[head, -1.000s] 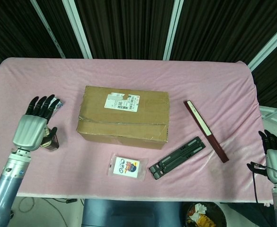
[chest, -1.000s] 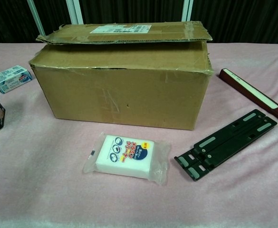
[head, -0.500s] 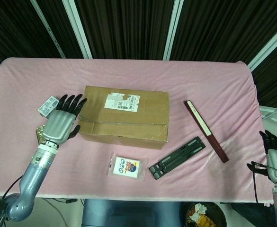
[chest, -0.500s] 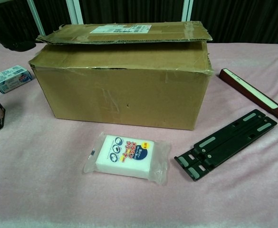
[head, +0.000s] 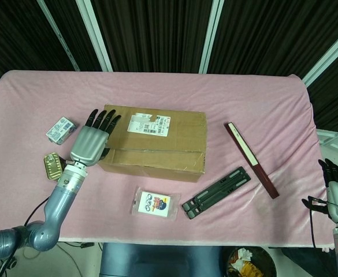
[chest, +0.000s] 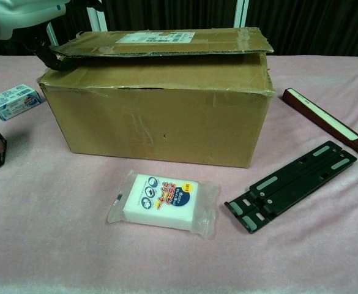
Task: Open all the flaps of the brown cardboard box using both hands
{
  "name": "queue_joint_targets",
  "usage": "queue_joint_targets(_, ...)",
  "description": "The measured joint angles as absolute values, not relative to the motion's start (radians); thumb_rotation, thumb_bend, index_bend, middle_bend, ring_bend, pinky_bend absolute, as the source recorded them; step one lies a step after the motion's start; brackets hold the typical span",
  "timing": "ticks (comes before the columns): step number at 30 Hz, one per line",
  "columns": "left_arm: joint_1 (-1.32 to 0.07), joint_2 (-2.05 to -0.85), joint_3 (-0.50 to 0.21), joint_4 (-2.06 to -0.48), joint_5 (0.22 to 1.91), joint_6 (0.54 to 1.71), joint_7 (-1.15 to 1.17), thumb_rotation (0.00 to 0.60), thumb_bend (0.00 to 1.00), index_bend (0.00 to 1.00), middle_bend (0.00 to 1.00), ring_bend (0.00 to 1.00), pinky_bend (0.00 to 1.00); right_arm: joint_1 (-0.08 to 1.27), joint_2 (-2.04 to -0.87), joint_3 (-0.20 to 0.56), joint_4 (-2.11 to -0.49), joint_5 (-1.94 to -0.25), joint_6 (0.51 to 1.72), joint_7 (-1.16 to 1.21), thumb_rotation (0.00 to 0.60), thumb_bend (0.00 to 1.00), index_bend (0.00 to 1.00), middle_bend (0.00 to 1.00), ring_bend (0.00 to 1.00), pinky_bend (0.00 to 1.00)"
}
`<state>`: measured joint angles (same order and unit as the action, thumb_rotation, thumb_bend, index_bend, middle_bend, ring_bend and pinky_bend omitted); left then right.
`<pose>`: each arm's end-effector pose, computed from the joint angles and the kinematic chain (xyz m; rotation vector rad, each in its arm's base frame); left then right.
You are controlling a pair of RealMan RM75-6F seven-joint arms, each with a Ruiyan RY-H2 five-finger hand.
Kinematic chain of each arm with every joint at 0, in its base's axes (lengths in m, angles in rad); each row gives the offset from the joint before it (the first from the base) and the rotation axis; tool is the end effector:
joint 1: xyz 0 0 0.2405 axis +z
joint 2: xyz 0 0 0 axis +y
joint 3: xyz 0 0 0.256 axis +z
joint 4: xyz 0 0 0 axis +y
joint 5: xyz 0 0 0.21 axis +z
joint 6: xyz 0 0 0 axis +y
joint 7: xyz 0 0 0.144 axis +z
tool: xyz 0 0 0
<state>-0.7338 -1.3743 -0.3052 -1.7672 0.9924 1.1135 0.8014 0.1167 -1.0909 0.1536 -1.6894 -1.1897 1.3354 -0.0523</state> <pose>-0.1065 0.3491 0.0616 -1.7506 -0.5998 -0.8524 -0.3296 -0.2062 0.1695 1.1717 -1.0728 0.7807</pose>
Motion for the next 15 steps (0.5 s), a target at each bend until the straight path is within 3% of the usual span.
queue_joint_targets(6,-0.787,-1.394,-0.337,-1.701,1.026,1.122,0.803,0.600,0.34,0.00,0.00,0.00,0.00,0.117,-1.090,0.156,-1.692,-1.183,1.332,-0.049,0.600,0.20,0.00,0.00,0.00,0.24)
queue_joint_targets(15,-0.871,-1.383,-0.438,-1.629,1.053,1.144,0.784,0.600,0.34,0.00,0.00,0.00,0.00,0.118,-1.086,0.161,-1.699,-1.166,1.320,-0.038,0.600,0.20,0.00,0.00,0.00,0.24)
